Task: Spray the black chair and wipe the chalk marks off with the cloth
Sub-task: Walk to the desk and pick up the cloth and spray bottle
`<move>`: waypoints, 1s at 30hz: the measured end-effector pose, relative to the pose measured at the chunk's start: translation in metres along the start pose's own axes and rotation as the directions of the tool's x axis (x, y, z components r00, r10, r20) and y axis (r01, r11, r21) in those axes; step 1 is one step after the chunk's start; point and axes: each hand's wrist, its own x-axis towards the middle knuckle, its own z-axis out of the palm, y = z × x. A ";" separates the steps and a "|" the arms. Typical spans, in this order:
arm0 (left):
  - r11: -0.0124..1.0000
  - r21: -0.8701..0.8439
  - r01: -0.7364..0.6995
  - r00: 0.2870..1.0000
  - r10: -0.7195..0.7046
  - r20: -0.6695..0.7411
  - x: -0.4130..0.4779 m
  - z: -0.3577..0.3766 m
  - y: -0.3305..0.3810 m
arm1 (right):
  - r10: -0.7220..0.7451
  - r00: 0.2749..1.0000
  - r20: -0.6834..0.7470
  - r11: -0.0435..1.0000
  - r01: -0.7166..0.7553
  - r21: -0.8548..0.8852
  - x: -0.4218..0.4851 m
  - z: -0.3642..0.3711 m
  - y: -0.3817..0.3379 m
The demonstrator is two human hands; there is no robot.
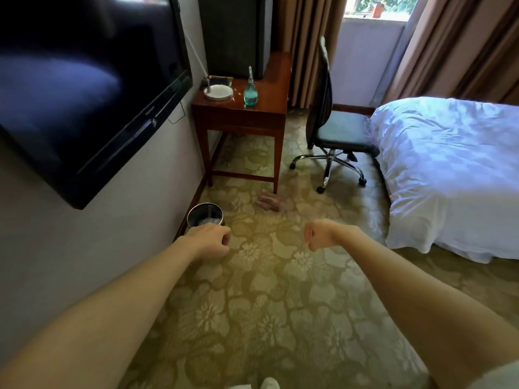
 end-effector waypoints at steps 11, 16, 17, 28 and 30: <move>1.000 0.027 0.011 0.997 -0.013 0.082 0.086 -0.012 -0.012 | -0.016 0.998 0.056 1.000 0.017 -0.007 0.077 -0.027 0.039; 0.999 0.035 -0.017 0.997 0.014 0.072 0.150 -0.044 -0.018 | 0.038 0.999 0.032 0.996 -0.041 0.077 0.128 -0.053 0.063; 0.999 0.036 -0.023 0.997 0.021 0.072 0.165 -0.052 -0.019 | 0.053 0.998 0.034 0.995 -0.056 0.081 0.139 -0.063 0.068; 0.989 0.104 -0.103 0.995 0.101 0.021 0.323 -0.166 -0.037 | 0.128 0.991 -0.051 0.976 -0.116 0.185 0.260 -0.193 0.103; 0.988 0.111 -0.111 0.994 0.112 -0.001 0.345 -0.185 -0.042 | 0.128 0.989 -0.069 0.971 -0.111 0.211 0.280 -0.209 0.106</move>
